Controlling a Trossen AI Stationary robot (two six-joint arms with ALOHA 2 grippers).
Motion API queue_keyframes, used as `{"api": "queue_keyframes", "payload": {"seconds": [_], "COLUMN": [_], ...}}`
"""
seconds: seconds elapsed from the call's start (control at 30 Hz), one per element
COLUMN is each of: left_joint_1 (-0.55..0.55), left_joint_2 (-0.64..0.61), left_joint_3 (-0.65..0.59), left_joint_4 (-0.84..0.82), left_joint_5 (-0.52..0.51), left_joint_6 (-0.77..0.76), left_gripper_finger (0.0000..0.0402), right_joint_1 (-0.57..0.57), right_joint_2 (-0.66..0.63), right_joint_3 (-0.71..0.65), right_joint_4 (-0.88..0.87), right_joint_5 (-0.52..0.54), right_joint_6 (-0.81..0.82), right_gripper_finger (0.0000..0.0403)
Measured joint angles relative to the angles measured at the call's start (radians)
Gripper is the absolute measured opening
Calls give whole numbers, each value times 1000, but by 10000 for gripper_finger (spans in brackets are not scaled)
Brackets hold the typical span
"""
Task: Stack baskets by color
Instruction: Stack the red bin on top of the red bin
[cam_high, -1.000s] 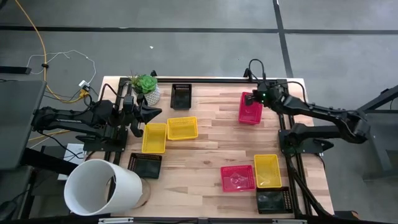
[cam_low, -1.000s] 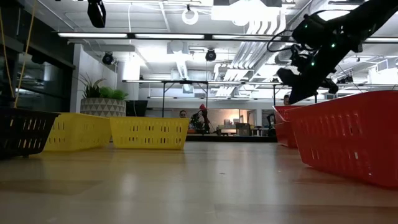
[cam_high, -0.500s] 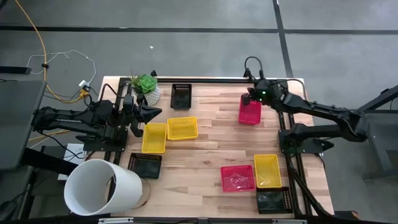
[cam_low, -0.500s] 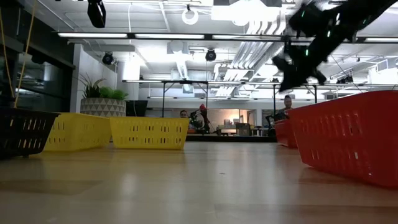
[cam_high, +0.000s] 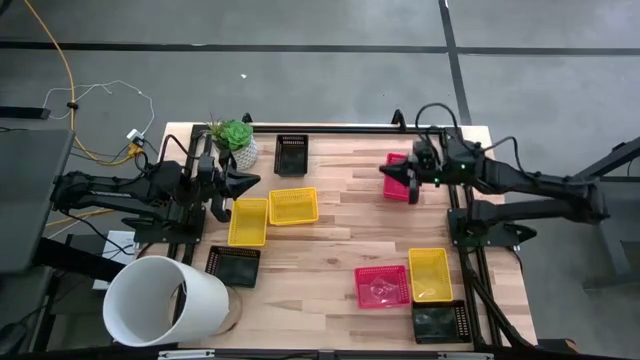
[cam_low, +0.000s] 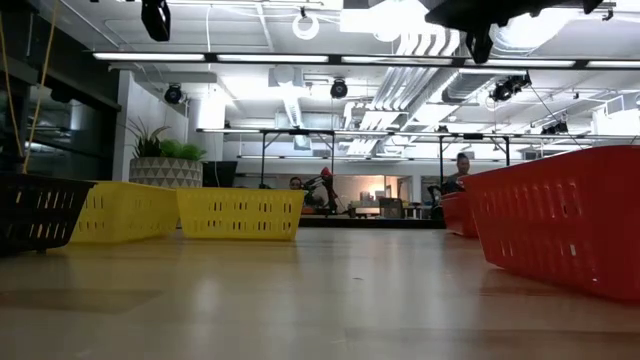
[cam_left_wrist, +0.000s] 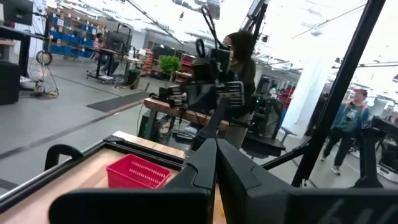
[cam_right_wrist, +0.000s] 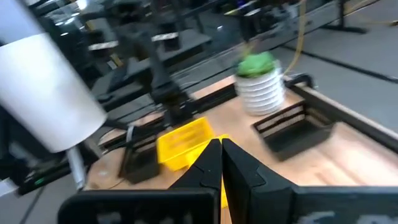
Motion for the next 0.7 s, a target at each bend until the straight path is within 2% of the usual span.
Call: {"api": "queue_keyframes", "payload": {"seconds": [0.2,0.37,0.47,0.57,0.7], "left_joint_1": [0,0,0,0,0], "left_joint_2": [0,0,0,0,0], "left_joint_3": [0,0,0,0,0], "left_joint_4": [0,0,0,0,0], "left_joint_5": [0,1,-1,-18,-52], "left_joint_6": [27,23,21,34,33], "left_gripper_finger": [0,0,0,0,0], "right_joint_1": [104,129,129,129,176], "right_joint_2": [8,8,8,11,74], "right_joint_3": [0,0,0,4,104], "right_joint_4": [1,1,2,24,-68], "right_joint_5": [73,96,75,30,-42], "right_joint_6": [48,38,32,92,84], "right_gripper_finger": [0,0,0,0,0]}}
